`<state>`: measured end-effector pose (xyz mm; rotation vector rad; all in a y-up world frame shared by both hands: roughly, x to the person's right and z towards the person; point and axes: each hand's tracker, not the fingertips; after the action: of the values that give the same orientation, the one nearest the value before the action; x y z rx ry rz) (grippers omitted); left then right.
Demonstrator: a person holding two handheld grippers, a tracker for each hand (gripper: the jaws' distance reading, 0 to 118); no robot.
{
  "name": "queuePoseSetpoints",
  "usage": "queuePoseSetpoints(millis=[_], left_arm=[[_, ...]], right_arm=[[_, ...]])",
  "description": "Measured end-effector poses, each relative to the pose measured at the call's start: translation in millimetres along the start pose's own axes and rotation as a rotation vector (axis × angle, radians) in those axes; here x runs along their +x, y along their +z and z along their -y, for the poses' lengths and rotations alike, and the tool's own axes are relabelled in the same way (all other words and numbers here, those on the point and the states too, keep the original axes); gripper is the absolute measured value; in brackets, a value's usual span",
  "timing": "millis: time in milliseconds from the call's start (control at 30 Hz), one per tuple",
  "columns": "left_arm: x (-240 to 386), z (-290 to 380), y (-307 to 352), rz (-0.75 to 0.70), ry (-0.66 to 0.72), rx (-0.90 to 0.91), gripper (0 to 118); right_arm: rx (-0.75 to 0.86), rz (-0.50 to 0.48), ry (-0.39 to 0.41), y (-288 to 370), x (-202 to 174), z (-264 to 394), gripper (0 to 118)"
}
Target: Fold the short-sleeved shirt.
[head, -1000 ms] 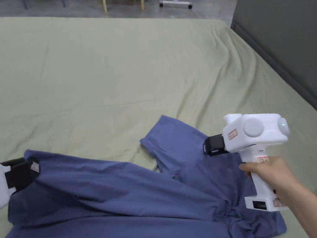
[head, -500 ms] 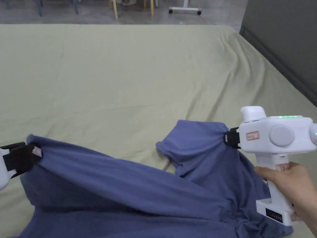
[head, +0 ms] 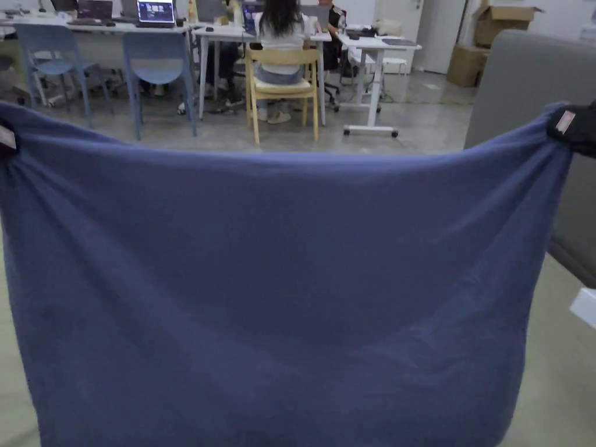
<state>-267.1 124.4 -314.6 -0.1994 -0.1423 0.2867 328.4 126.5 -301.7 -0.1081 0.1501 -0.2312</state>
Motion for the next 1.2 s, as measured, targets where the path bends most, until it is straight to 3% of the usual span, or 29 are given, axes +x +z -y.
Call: queuePoseSetpoints(millis=[200, 433, 633, 833, 933, 1067, 1200], left_arm=[[18, -102, -32, -0.03, -0.089, 0.066, 2], [27, -202, -103, -0.084, -0.142, 0.07, 2], [22, -238, -169, -0.134, -0.145, 0.116, 2], [10, -198, -244, -0.199, -0.219, 0.066, 2], [-7, -144, -280, -0.213, -0.217, -0.009, 2], [-40, -55, -330, -0.206, -0.14, -0.134, 2], [-59, 24, -380, -0.233, -0.158, -0.251, 2]], right_arm=[[0.097, -0.003, 0.05, -35, -52, -97, 6], [0.146, 0.053, 0.074, -128, -70, -186, 6], [0.179, 0.054, 0.046, -189, -75, -207, 6], [0.134, 0.085, 0.089, -253, -61, -170, 6], [0.062, 0.093, 0.124, -290, -41, -123, 6], [-0.083, 0.122, 0.098, -339, -6, -39, 6], [-0.201, 0.165, 0.096, -382, 28, 43, 6]])
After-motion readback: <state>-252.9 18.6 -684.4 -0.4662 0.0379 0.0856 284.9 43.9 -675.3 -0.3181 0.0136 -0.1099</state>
